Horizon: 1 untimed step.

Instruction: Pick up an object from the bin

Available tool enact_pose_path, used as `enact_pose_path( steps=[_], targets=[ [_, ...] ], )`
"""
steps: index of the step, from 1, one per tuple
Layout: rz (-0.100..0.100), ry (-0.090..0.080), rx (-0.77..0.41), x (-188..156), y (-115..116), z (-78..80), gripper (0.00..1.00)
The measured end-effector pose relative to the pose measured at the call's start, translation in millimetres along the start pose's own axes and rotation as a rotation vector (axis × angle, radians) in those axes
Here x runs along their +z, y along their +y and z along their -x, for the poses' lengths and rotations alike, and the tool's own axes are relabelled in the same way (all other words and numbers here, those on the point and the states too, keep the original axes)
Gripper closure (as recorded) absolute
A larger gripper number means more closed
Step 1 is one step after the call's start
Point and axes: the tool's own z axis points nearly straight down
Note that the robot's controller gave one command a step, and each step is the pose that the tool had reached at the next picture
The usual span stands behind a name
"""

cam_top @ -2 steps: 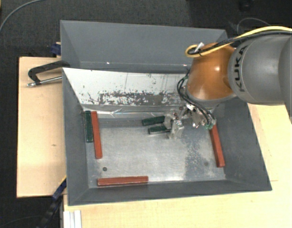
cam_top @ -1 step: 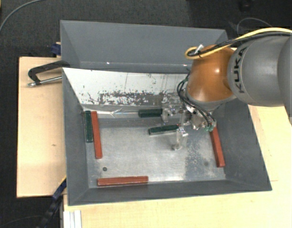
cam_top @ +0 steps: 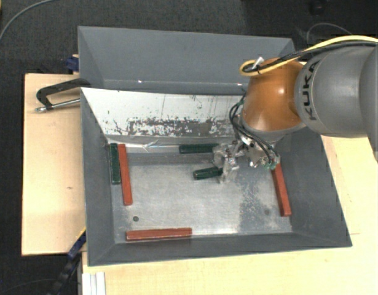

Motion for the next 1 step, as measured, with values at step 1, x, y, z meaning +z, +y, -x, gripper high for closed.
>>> enact_pose_path(
  steps=[1],
  targets=[
    [-0.005, -0.009, -0.14, -144.4, -4.0, -45.9, 1.0]
  ],
)
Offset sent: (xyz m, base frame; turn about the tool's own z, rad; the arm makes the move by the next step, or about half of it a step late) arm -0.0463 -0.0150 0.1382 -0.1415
